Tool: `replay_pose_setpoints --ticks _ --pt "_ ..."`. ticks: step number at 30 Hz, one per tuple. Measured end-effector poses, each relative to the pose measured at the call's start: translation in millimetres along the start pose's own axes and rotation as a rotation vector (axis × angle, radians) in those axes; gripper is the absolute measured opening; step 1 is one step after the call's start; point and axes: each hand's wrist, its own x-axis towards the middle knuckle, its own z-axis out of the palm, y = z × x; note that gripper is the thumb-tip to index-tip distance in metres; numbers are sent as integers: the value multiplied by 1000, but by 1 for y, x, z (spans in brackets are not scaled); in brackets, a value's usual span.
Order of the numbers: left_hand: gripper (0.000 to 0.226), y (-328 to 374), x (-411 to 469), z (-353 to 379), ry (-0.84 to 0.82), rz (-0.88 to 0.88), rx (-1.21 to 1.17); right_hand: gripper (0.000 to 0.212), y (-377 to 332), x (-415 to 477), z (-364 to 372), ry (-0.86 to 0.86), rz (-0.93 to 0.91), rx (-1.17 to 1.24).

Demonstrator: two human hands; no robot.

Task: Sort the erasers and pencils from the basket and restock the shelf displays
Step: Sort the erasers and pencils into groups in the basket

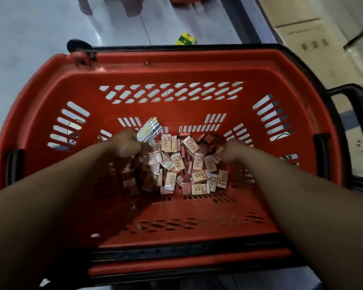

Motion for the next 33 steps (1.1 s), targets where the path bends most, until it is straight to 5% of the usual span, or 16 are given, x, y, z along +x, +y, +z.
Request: replay_pose_setpoints --ticks 11,14,19,25,29,33 --pt "18 -9 18 10 -92 56 68 50 -14 1 51 -101 162 56" --pt "16 -3 16 34 -145 89 23 48 -14 1 54 -225 168 43" --pt "12 13 12 76 -223 115 -42 41 -11 7 70 -170 152 44" --pt "8 15 13 87 -283 92 -79 56 -18 8 71 -458 170 243" --pt "3 8 12 79 -223 15 -164 45 -30 7 83 -503 126 336" --pt "22 -5 13 67 -183 -67 -211 33 -40 -2 91 -449 44 283"
